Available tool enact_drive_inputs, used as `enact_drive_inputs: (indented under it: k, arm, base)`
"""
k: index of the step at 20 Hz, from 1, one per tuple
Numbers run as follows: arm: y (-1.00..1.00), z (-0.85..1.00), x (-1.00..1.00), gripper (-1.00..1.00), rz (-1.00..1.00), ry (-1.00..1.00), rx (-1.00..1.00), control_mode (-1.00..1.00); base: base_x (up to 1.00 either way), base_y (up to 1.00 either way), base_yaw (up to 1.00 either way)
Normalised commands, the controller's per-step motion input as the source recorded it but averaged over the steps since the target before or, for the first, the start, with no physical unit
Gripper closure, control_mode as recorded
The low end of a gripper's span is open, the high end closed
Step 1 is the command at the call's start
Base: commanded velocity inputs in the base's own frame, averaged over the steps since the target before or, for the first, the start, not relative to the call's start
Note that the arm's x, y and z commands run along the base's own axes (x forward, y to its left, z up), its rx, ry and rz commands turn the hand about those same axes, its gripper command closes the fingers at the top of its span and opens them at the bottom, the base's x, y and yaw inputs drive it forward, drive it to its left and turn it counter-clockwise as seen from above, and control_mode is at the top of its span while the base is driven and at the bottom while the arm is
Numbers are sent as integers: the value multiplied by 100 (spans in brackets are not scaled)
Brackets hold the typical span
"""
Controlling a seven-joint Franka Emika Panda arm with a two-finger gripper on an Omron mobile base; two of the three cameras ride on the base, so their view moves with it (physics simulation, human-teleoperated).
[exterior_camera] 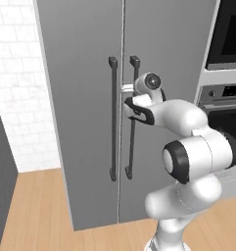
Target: Take the strawberry from the fridge and place it on top of the pancake, located on the dining counter.
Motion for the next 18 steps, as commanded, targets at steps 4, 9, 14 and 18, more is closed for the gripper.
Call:
enact_drive_inputs:
  k: [4,9,14,18]
  arm:
    - [-100,-5,-45,100,1,0,6,-100]
    - [-100,-8,-53,100,3,0,9,-100]
    - [-100,-16,-66,100,4,0,12,-100]
    - [-100,-17,-74,100,2,0,12,-100]
  base:
    - [0,0,0]
    - [0,0,0]
    - [0,0,0]
    - [0,0,0]
